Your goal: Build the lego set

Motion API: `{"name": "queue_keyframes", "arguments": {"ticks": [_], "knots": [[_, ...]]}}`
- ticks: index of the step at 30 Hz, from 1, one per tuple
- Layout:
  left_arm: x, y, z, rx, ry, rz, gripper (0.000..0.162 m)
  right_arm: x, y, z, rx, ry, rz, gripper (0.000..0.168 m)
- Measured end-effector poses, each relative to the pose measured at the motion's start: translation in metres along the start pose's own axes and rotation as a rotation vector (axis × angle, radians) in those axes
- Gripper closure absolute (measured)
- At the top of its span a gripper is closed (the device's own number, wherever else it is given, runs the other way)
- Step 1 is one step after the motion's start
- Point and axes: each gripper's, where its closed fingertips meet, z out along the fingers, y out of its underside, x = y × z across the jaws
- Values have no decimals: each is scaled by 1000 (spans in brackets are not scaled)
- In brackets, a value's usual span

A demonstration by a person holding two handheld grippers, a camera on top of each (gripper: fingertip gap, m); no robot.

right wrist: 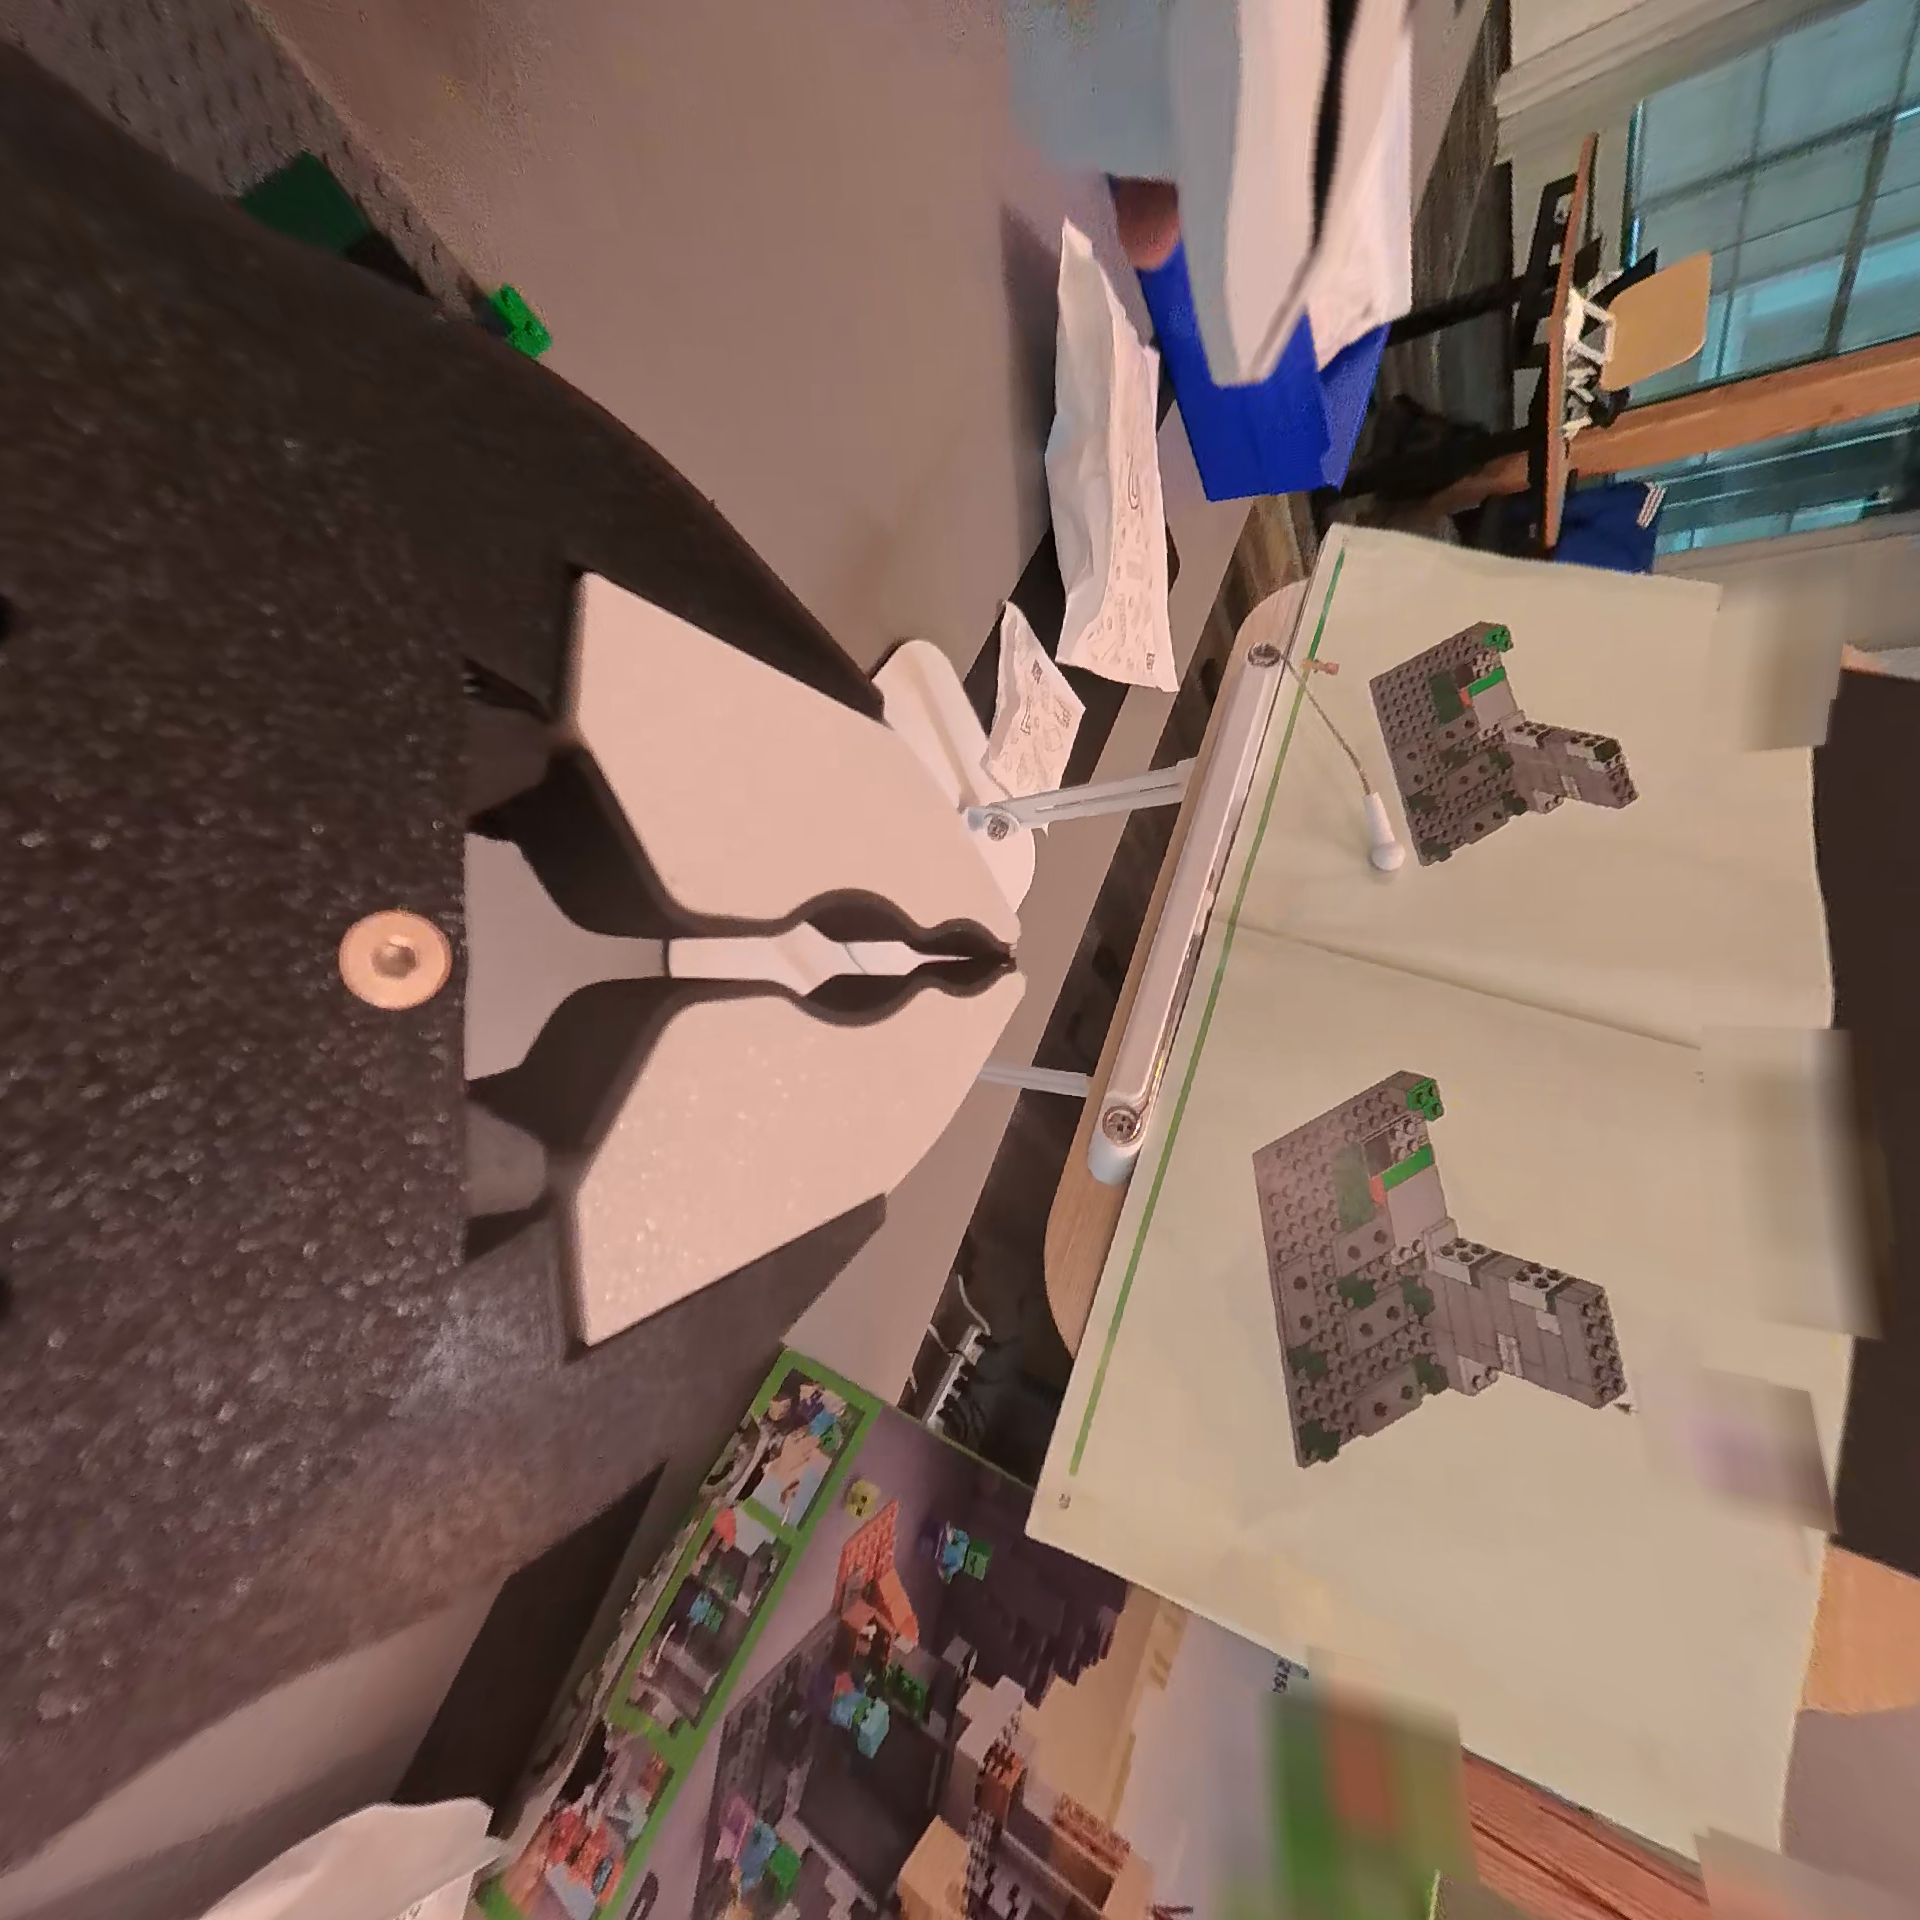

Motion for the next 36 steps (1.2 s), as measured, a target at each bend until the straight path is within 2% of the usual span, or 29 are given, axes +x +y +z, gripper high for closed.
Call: {"name": "queue_keyframes", "arguments": {"ticks": [10,17,21,22,23,27,30,33,36], "knots": [[6,34,-84,-32,36,-31,162,-41,-25,-19,7,-78,-63,168],[-3,47,-155,-9,39,-145,162,-63,-1,-54,-65,-139,-133,168],[-16,55,-196,-5,16,-168,162,-64,19,-72,-78,-182,-43,168],[-26,58,-207,-19,-3,-165,160,-64,23,-74,-82,-195,-21,168],[-39,60,-220,-29,-29,-169,151,-65,26,-76,-89,-206,-6,168],[-118,69,-281,-91,-195,-178,145,-68,33,-81,-106,-238,0,168],[-181,90,-322,-249,-304,-150,141,-73,36,-82,-115,-254,-18,168],[-229,122,-345,-432,-296,-125,139,-80,42,-79,-126,-276,-29,168],[-261,166,-355,-624,-206,-114,142,-87,50,-76,-146,-300,-34,168]]}}
